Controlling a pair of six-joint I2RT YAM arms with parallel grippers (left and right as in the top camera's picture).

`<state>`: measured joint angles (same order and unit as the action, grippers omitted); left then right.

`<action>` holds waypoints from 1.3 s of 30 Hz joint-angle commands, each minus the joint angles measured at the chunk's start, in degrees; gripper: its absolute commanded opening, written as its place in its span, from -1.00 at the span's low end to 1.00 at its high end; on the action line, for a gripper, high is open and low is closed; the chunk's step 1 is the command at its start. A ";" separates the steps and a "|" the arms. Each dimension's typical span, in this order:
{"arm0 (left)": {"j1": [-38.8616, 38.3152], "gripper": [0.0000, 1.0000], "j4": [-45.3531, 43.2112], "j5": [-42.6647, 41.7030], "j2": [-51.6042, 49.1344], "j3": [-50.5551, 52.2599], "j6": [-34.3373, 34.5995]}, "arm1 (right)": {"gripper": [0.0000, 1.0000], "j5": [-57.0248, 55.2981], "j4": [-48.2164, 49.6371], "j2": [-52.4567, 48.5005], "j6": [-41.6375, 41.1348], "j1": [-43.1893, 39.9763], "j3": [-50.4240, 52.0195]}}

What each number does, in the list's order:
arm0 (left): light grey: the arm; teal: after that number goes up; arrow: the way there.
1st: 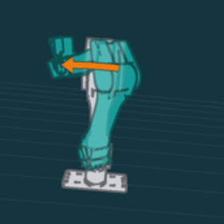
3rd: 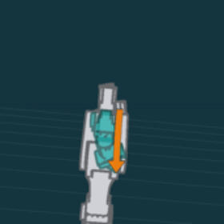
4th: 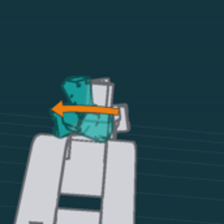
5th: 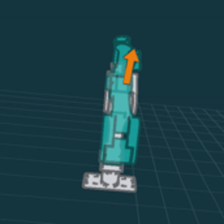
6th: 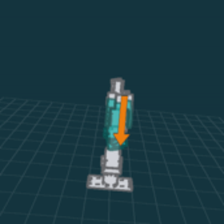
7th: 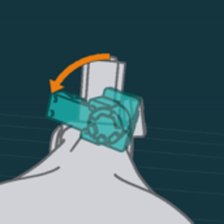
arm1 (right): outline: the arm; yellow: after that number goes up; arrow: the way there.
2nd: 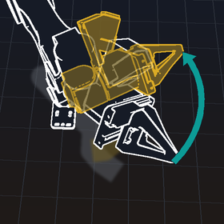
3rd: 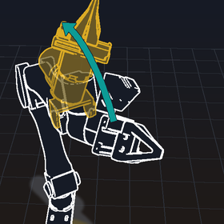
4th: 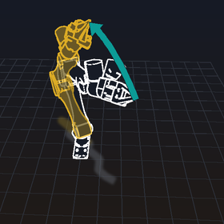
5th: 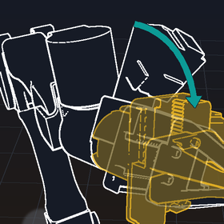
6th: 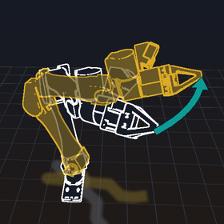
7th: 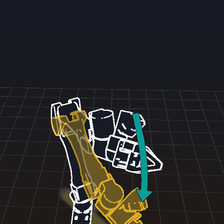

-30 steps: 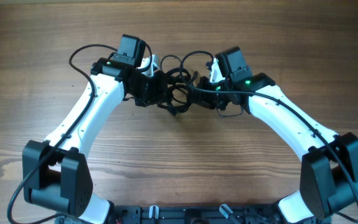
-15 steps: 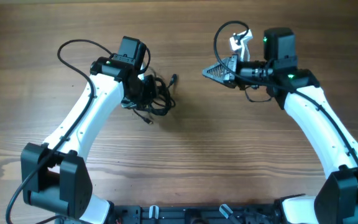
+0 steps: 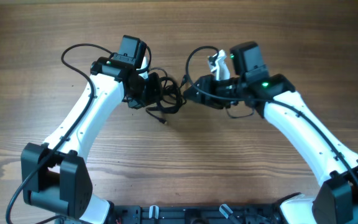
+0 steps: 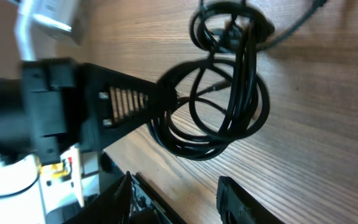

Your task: Untangle cables

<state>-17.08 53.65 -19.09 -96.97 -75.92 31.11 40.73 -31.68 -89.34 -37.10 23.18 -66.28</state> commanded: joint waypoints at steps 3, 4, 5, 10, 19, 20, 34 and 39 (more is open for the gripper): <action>0.48 -0.92 -1.38 -2.12 0.31 -0.07 4.31 | -0.11 -3.96 -0.07 -3.23 -5.77 1.40 -0.76; 0.48 -0.92 -1.38 -2.12 0.31 -0.07 4.31 | -0.11 -3.17 -0.07 -4.22 -5.81 1.40 -0.76; 0.48 -0.92 -1.38 -2.12 0.31 -0.07 4.31 | -0.10 -2.69 -0.09 -5.05 -5.99 1.40 -0.76; 0.48 -0.92 -2.08 -2.14 0.31 -0.07 4.63 | 0.04 -1.68 1.73 -8.83 -7.04 1.40 -0.76; 0.02 -0.92 -2.38 -2.14 0.31 -0.07 5.38 | -0.28 0.13 9.22 -13.29 -11.19 1.40 -0.76; -0.26 -0.92 -2.38 -2.14 0.31 -0.07 5.38 | -0.34 0.96 10.23 -13.62 -11.67 1.40 -0.76; -3.06 -0.92 -2.36 -2.12 0.31 -0.07 5.38 | -0.91 2.69 21.07 -13.66 -15.02 1.36 -0.76; -3.06 -0.92 -1.88 -1.38 0.31 -0.04 5.31 | -0.91 5.73 28.06 -13.64 -16.79 1.05 -0.76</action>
<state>-19.14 51.48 -17.72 -96.97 -75.92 36.77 42.24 -6.50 -102.13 -52.73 23.75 -66.15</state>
